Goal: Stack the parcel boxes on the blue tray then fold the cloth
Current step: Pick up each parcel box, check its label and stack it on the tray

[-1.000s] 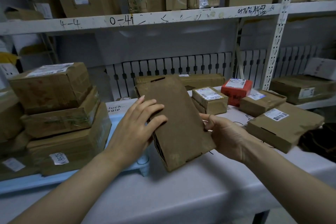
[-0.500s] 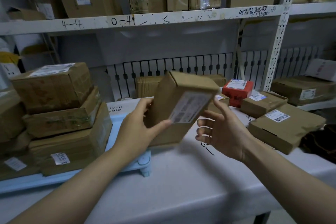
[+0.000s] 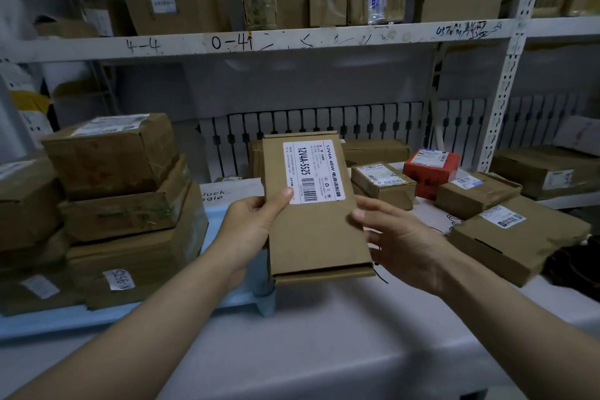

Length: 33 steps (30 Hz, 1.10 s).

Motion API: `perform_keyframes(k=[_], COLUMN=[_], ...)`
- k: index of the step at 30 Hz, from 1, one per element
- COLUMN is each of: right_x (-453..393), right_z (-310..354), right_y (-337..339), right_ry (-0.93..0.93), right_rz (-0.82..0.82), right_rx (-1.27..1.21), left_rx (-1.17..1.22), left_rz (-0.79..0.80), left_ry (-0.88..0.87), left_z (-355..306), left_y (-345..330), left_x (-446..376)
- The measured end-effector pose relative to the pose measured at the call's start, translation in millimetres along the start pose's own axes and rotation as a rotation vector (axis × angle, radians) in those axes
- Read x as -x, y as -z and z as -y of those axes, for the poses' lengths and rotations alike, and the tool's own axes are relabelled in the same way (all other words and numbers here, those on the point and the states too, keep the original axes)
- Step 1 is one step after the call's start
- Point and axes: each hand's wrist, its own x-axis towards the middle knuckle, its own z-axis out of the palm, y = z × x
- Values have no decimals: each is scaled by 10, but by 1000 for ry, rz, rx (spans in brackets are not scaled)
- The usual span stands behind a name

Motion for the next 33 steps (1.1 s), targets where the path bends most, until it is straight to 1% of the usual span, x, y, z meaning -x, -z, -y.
perform_keyframes(k=[3,6,10,12,15,18,20,23,25,27,29,31,33], right_x=[-7,-25,-111,-166,-211,-258,-298,-346,-381,-417,-453,-490,-531], right_z=[13,71,223,327,519,705,809,945,1006,1044,1048,1025,966], right_y=[-55,-142,-317,-453,-754,-1109,-1334,-1672,-1905,-2160,-2443,-2749,-3073], right_ry=[0,26,67,101,158,233,272,284,288,289,297,329,356], right_rz=[-16,-73,-148,-161,-169,-152,-108,-55,-28,24,84,131,195], right_rx=[1,15,-88,-118,-91,-75,-66,-18,31,87,147,240,361], left_rx=[3,35,71,25,-30,-56,-90,-278,-393,-450,-420,-323,-208], left_rz=[1,9,27,17,-23,-107,-144,-208,-275,-334,-428,-543,-652], left_ry=[25,27,-88,-159,-229,-339,-392,-465,-465,-464,-459,-468,-439], left_z=[-30,-102,-303,-441,-625,-820,-927,-1034,-1102,-1155,-1196,-1218,-1218], left_y=[36,72,117,165,283,487,661,958,1206,1474,1746,2019,2290], left_x=[8,34,107,173,254,338,396,488,548,604,666,703,709])
